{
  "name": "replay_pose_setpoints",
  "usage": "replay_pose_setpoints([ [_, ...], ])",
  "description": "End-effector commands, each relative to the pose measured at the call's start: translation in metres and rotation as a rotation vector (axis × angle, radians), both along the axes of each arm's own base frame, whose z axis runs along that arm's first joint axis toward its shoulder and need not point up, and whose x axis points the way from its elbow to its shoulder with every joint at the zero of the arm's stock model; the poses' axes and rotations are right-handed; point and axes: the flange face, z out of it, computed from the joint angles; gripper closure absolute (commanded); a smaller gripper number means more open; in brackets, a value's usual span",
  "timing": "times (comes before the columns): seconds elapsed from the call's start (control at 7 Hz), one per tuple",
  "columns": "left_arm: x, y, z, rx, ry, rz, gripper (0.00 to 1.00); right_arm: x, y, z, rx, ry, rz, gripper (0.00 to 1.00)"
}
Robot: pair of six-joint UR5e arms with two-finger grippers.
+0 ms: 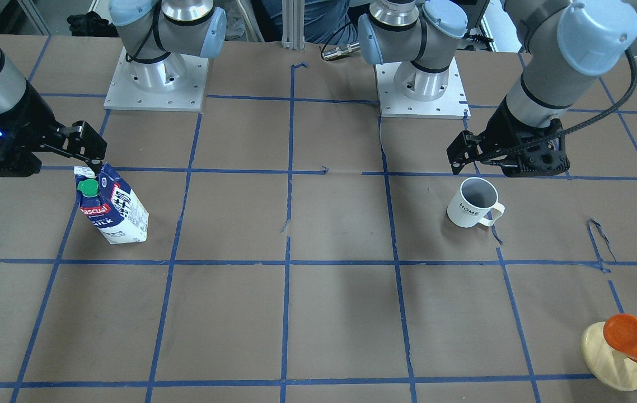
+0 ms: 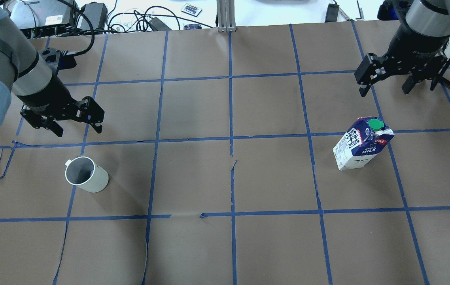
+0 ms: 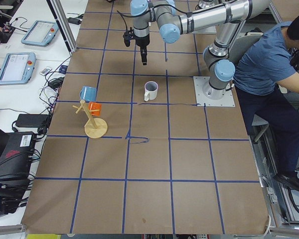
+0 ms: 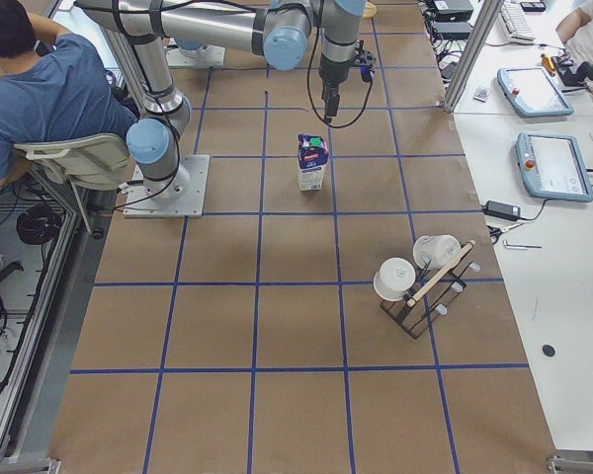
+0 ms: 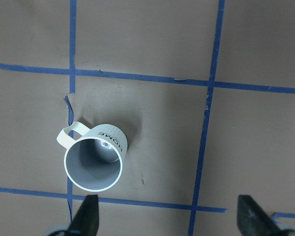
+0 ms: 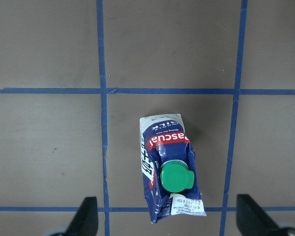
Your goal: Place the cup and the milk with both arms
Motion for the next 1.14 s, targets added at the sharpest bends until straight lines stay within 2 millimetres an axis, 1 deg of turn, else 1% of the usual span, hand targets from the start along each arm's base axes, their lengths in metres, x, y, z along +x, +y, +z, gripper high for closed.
replay_pose_setpoints([
  [0.0, 0.014, 0.018, -0.066, 0.009, 0.011, -0.062, 0.0, 0.0, 0.0, -0.018, 0.021, -0.003, 0.001, 0.0],
  [0.14, 0.013, 0.027, -0.091, 0.008, 0.013, -0.111, 0.0, 0.001, 0.004, -0.032, 0.047, -0.005, 0.0, 0.0],
  [0.29, 0.015, 0.03, -0.109, -0.014, 0.002, -0.111, 0.0, 0.001, 0.007, -0.045, 0.064, -0.008, 0.0, 0.0],
  [0.43, 0.016, 0.027, -0.12, -0.009, 0.004, -0.113, 0.02, 0.002, 0.012, -0.06, 0.088, -0.012, 0.0, 0.0],
  [0.57, 0.017, 0.027, -0.13, 0.016, 0.01, -0.112, 0.19, 0.001, 0.014, -0.075, 0.076, 0.005, 0.005, 0.0],
  [0.71, 0.021, 0.024, -0.136, 0.04, -0.022, -0.117, 0.51, -0.003, 0.017, -0.087, 0.076, 0.046, 0.009, 0.0],
  [0.86, 0.027, 0.022, -0.138, 0.057, -0.066, -0.118, 0.8, -0.003, 0.021, -0.096, 0.079, 0.048, 0.008, 0.0],
  [1.0, 0.027, 0.019, -0.137, 0.054, -0.069, -0.11, 1.0, -0.003, 0.023, -0.101, 0.09, 0.046, 0.008, 0.0],
])
